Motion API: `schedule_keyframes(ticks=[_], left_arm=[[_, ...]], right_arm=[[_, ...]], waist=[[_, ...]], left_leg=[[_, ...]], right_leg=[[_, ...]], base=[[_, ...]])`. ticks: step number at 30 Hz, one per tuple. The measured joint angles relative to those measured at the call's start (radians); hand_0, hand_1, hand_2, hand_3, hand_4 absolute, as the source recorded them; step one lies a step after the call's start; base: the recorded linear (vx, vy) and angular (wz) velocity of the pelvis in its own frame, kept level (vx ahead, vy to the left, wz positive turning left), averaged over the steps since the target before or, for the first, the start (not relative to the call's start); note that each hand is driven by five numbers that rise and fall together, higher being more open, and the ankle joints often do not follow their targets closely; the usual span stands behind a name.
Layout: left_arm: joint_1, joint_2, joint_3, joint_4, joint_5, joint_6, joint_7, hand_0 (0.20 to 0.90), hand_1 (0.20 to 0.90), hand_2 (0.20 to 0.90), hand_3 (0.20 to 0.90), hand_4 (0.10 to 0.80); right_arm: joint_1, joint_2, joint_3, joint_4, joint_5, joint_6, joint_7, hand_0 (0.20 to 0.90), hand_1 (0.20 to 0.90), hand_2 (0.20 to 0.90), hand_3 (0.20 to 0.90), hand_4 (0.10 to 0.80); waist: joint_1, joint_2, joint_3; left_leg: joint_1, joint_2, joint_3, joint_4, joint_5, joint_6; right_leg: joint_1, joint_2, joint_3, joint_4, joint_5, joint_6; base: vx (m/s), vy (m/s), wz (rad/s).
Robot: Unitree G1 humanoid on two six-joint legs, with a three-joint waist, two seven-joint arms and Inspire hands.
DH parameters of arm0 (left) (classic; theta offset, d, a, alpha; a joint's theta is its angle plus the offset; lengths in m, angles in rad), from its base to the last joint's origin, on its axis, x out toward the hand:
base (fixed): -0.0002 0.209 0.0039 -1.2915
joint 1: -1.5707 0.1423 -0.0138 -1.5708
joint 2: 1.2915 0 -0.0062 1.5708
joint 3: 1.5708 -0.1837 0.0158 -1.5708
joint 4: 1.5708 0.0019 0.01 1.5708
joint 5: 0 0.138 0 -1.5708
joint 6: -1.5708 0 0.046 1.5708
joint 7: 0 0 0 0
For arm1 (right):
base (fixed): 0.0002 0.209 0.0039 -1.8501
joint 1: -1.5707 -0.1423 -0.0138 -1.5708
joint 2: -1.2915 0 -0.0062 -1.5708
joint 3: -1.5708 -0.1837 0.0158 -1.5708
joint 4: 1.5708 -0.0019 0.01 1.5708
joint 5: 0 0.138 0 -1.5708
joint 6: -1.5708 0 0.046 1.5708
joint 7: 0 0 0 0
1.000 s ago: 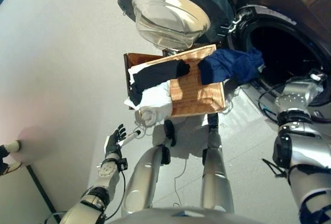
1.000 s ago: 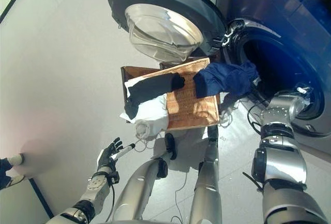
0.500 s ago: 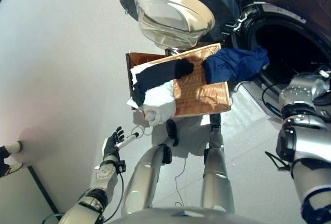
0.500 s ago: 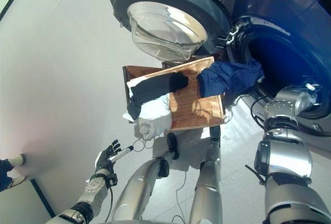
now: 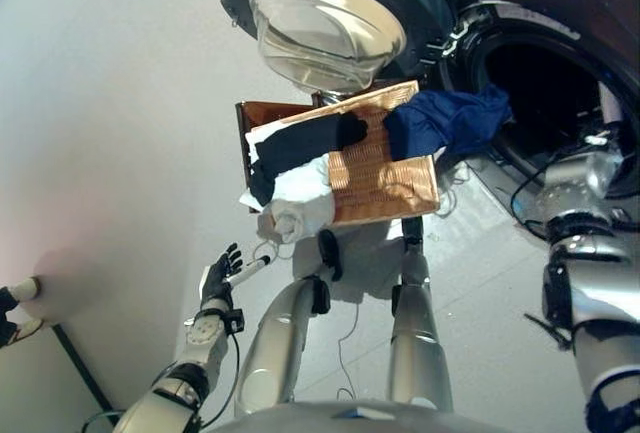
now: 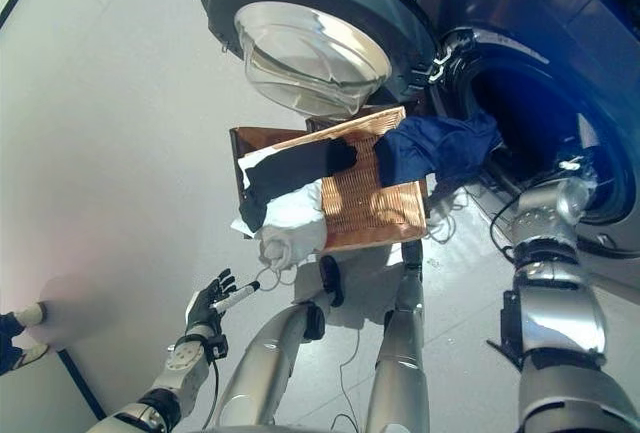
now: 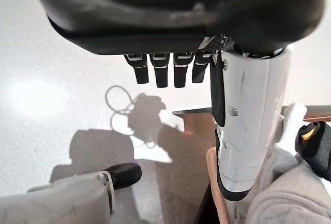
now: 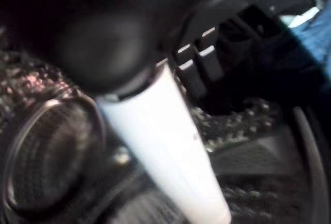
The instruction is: Pick up the clothes and place them into the washing machine
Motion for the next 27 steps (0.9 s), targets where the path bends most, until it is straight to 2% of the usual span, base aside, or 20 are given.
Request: schedule_keyframes(ticks=[5,9,18,27], left_arm=[[-0.004,-0.001,0.0,-0.007,0.0,-0.003,0.004,0.9,0.9,0.9,0.9,0.8],[-0.004,0.0,0.001,-0.005,0.002,-0.004,0.023,0.9,0.9,0.9,0.9,0.8],[-0.004,0.001,0.001,-0.026,0.01,-0.026,0.039,0.9,0.9,0.9,0.9,0.8],[-0.007,0.005,0.006,-0.067,0.01,-0.046,0.039,0.9,0.9,0.9,0.9,0.8]], right_arm=[[0.137,0.183,0.023,-0.09,-0.107,-0.021,-0.04,0.9,0.9,0.9,0.9,0.8],[0.193,0.269,0.042,-0.076,-0.172,-0.022,-0.081,0.9,0.9,0.9,0.9,0.8],[0.211,0.286,0.097,-0.028,-0.225,-0.028,-0.04,0.9,0.9,0.9,0.9,0.8],[0.185,0.291,0.067,0.043,-0.103,-0.031,0.009,0.9,0.9,0.9,0.9,0.8]], waist=[[-0.006,-0.001,0.001],[0.0,-0.004,0.005],[0.001,-0.01,0.012],[0.004,-0.009,0.029]], left_leg=[[0.0,0.003,0.0,0.004,-0.003,-0.006],[0.0,0.003,0.003,0.007,-0.003,-0.006],[-0.004,0.006,0.01,0.003,-0.001,-0.002],[-0.008,0.007,0.011,0.003,-0.002,-0.004]], right_leg=[[0.0,0.002,-0.004,0.003,-0.001,-0.005],[0.0,0.002,-0.004,0.002,-0.006,-0.014],[-0.008,0.002,-0.004,0.001,-0.009,-0.011],[-0.021,0.005,-0.002,0.018,-0.011,-0.009]], base=[[0.0,0.006,0.0],[0.0,0.0,0.0],[0.0,0.0,0.0],[0.0,0.0,0.0]])
